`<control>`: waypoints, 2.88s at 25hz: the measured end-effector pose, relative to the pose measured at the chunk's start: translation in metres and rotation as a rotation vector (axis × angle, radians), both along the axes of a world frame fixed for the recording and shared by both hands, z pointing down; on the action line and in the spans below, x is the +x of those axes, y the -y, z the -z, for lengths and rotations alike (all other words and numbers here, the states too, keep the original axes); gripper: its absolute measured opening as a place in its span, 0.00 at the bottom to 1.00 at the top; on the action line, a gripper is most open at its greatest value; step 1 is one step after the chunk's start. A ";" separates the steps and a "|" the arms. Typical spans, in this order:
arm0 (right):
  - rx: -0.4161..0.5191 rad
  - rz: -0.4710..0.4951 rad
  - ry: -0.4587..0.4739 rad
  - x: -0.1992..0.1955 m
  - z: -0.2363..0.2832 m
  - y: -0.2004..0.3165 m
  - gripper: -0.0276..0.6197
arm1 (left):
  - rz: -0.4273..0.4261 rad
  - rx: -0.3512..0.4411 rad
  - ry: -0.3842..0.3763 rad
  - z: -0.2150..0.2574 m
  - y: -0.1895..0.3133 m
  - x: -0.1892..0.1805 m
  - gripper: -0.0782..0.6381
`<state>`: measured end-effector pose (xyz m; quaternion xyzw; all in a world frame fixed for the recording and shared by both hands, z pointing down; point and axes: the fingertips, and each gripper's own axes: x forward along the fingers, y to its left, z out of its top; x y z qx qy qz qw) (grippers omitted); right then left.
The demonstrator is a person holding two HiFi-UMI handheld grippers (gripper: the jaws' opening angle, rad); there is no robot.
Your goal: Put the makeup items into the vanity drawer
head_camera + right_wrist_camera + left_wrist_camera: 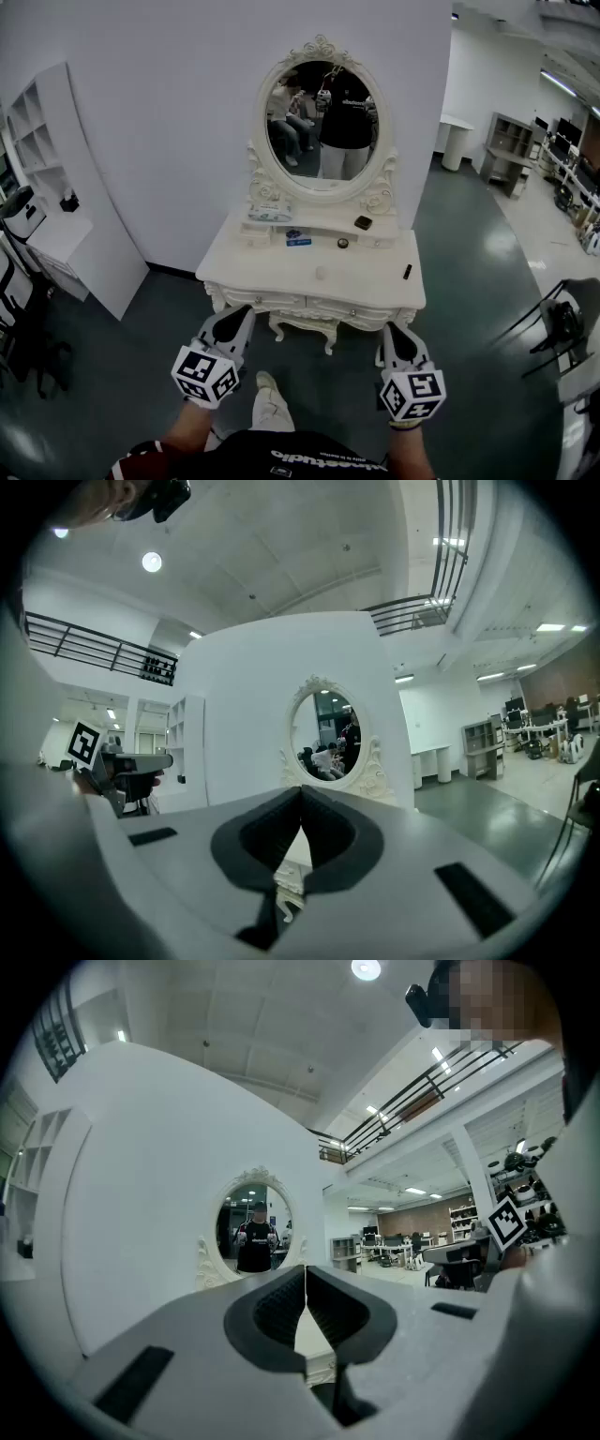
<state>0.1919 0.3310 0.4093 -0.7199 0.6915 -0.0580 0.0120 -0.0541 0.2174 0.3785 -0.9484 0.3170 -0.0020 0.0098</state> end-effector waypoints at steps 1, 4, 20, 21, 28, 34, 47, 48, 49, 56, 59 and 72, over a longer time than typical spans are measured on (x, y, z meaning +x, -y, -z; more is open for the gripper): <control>-0.002 0.000 0.001 0.000 -0.001 0.000 0.03 | 0.001 -0.001 0.003 0.000 0.000 -0.001 0.12; -0.005 0.003 0.005 -0.001 -0.002 -0.002 0.03 | 0.007 0.000 0.013 -0.001 -0.002 -0.004 0.12; 0.030 -0.015 0.013 -0.009 0.002 -0.002 0.03 | -0.017 0.005 0.016 -0.001 -0.004 -0.005 0.12; 0.030 -0.014 0.010 -0.010 0.003 0.000 0.03 | -0.016 0.005 0.014 -0.001 -0.001 -0.006 0.12; 0.007 0.008 -0.005 -0.022 -0.002 0.031 0.03 | -0.006 -0.008 0.007 -0.008 0.026 -0.014 0.12; -0.017 0.035 -0.012 -0.030 -0.003 0.072 0.03 | 0.016 -0.045 -0.007 -0.017 0.065 -0.024 0.12; -0.054 0.037 -0.028 -0.020 0.001 0.199 0.03 | 0.013 -0.057 -0.018 -0.015 0.189 -0.008 0.12; -0.051 0.033 -0.031 -0.018 0.003 0.209 0.03 | 0.006 -0.055 -0.019 -0.014 0.199 -0.004 0.12; -0.048 0.027 -0.032 -0.016 0.005 0.219 0.03 | -0.003 -0.053 -0.018 -0.013 0.208 -0.001 0.12; -0.039 -0.013 -0.022 -0.014 0.014 0.280 0.03 | -0.061 -0.044 -0.017 -0.003 0.270 0.011 0.12; -0.040 -0.022 -0.030 -0.018 0.017 0.305 0.03 | -0.076 -0.038 -0.008 -0.003 0.294 0.011 0.12; -0.067 -0.119 -0.053 -0.023 0.013 0.356 0.03 | -0.177 -0.050 -0.034 -0.011 0.368 0.020 0.12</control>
